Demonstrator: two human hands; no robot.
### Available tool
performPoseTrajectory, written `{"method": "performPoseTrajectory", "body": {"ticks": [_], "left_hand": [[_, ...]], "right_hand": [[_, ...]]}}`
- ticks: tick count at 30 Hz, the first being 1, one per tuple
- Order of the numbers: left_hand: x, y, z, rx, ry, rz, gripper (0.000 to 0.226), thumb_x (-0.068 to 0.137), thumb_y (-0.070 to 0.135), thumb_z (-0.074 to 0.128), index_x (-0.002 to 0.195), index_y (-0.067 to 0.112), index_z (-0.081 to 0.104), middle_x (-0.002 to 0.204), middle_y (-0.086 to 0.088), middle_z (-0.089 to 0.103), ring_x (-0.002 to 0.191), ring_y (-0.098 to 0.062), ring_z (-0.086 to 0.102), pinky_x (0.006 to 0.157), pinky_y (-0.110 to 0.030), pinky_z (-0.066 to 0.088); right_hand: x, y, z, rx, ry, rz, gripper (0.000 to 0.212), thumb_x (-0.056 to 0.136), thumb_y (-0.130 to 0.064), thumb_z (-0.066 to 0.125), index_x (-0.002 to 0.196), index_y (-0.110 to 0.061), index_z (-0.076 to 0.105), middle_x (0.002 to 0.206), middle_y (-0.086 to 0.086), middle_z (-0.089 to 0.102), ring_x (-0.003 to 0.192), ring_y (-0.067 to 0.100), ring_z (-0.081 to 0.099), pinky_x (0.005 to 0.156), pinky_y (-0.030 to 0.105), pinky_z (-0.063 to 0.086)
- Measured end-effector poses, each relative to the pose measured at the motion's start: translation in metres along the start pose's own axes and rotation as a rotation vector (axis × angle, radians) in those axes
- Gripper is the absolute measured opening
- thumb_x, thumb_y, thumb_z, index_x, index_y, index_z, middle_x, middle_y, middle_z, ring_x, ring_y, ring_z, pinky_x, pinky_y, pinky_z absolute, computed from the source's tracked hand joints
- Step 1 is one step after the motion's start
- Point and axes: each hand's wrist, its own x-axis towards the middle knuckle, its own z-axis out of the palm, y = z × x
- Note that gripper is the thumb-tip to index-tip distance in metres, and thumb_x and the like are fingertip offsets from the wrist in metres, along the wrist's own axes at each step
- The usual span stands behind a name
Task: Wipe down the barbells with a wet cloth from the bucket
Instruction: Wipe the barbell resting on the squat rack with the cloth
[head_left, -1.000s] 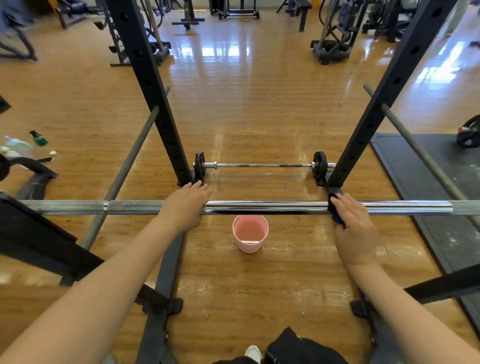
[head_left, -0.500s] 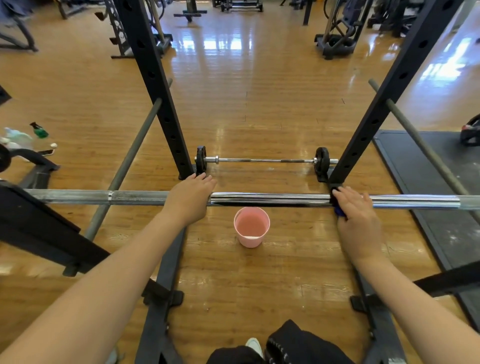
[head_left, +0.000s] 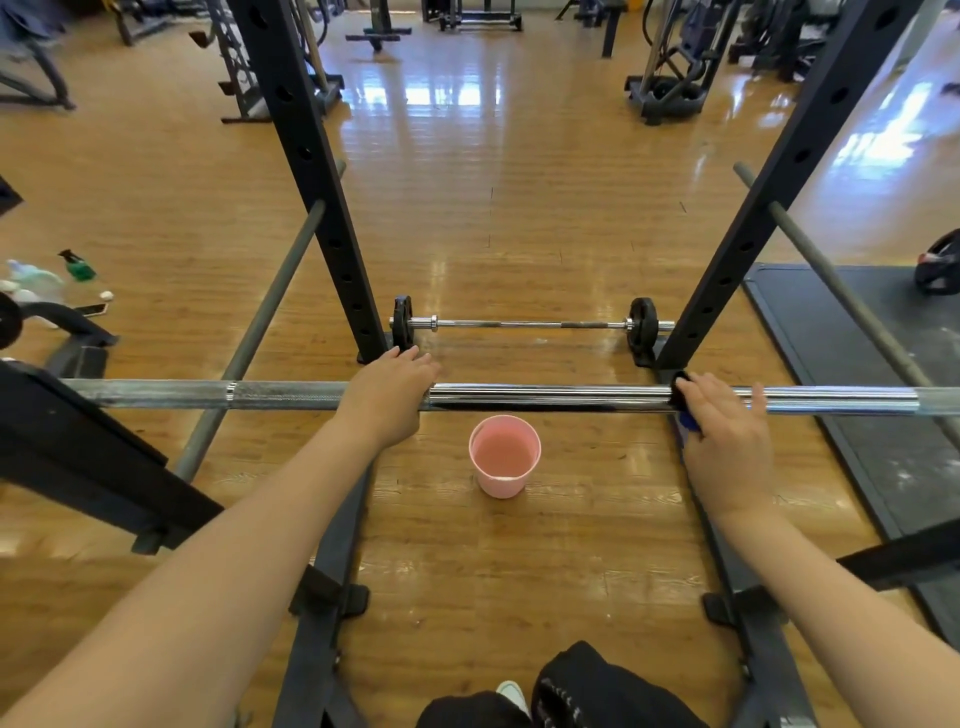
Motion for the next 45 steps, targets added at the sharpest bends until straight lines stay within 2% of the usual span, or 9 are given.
{"method": "performPoseTrajectory", "body": {"ticks": [7,11,15,22,25,31,36,41,45], "left_hand": [[-0.002,0.0,0.004,-0.005,0.106,0.031,0.053,0.089,-0.001,0.052,0.139,0.016,0.041,0.149,-0.004,0.039,0.143,-0.02,0.023,0.117,-0.031,0.009],[-0.003,-0.002,0.006,0.018,0.133,0.047,0.053,0.09,0.001,0.053,0.139,0.012,0.039,0.15,-0.007,0.036,0.143,-0.021,0.022,0.117,-0.031,0.006],[-0.004,-0.001,0.006,0.034,0.142,0.042,0.051,0.09,0.003,0.054,0.139,0.01,0.04,0.149,-0.008,0.037,0.143,-0.021,0.023,0.117,-0.032,0.008],[-0.005,-0.005,0.005,0.007,0.17,0.081,0.05,0.089,0.005,0.055,0.138,0.007,0.042,0.148,-0.009,0.039,0.143,-0.021,0.022,0.117,-0.03,0.005],[-0.005,-0.007,0.007,0.014,0.146,0.088,0.051,0.087,0.003,0.057,0.136,0.006,0.045,0.146,-0.01,0.041,0.142,-0.022,0.025,0.116,-0.03,0.005],[-0.006,-0.011,0.024,0.073,0.347,0.126,0.051,0.064,-0.009,0.073,0.114,-0.006,0.062,0.114,-0.024,0.064,0.11,-0.039,0.061,0.104,-0.048,0.034],[-0.004,-0.014,0.036,0.16,0.457,0.092,0.04,0.09,0.002,0.032,0.128,-0.004,0.044,0.127,-0.027,0.056,0.121,-0.041,0.052,0.116,-0.043,0.004],[-0.002,-0.011,0.03,0.165,0.372,0.025,0.062,0.069,-0.012,0.07,0.128,-0.009,0.051,0.127,-0.029,0.055,0.123,-0.043,0.049,0.11,-0.05,0.02],[-0.003,-0.009,0.021,0.171,0.205,0.032,0.07,0.089,-0.003,0.052,0.149,0.003,0.016,0.154,-0.019,0.022,0.145,-0.03,0.015,0.116,-0.038,0.002]], "right_hand": [[0.004,-0.08,0.034,0.111,0.042,-0.178,0.04,0.075,0.011,0.048,0.11,0.004,0.066,0.113,0.019,0.066,0.105,0.034,0.063,0.103,0.058,0.02],[0.003,-0.054,0.024,0.084,0.041,-0.224,0.041,0.081,0.004,0.043,0.113,-0.003,0.066,0.118,0.014,0.065,0.109,0.03,0.062,0.104,0.06,0.02],[-0.002,-0.022,0.013,0.069,0.058,-0.077,0.044,0.074,0.02,0.056,0.113,0.002,0.065,0.117,0.018,0.064,0.112,0.035,0.059,0.105,0.064,0.018],[0.005,-0.087,0.036,0.074,0.05,-0.206,0.045,0.079,-0.003,0.034,0.11,0.001,0.067,0.114,0.016,0.066,0.105,0.031,0.064,0.101,0.061,0.022],[0.004,-0.073,0.033,0.042,0.052,-0.299,0.041,0.077,0.01,0.054,0.114,-0.003,0.066,0.118,0.013,0.065,0.108,0.028,0.063,0.102,0.061,0.02],[0.0,-0.006,0.003,-0.043,0.033,-0.048,0.046,0.072,0.014,0.072,0.114,-0.002,0.065,0.117,0.016,0.065,0.111,0.033,0.061,0.104,0.067,0.018],[0.002,-0.042,0.017,-0.058,0.049,-0.11,0.047,0.068,0.015,0.072,0.112,-0.001,0.065,0.115,0.016,0.066,0.109,0.03,0.062,0.106,0.064,0.019],[0.009,-0.069,0.019,-0.028,-0.035,-0.183,0.054,0.063,0.012,0.076,0.114,-0.005,0.066,0.115,0.011,0.067,0.108,0.027,0.063,0.104,0.061,0.015],[0.002,-0.033,-0.003,-0.075,-0.027,-0.074,0.051,0.068,0.015,0.071,0.115,-0.006,0.066,0.118,0.013,0.065,0.112,0.029,0.061,0.103,0.067,0.018]]}}
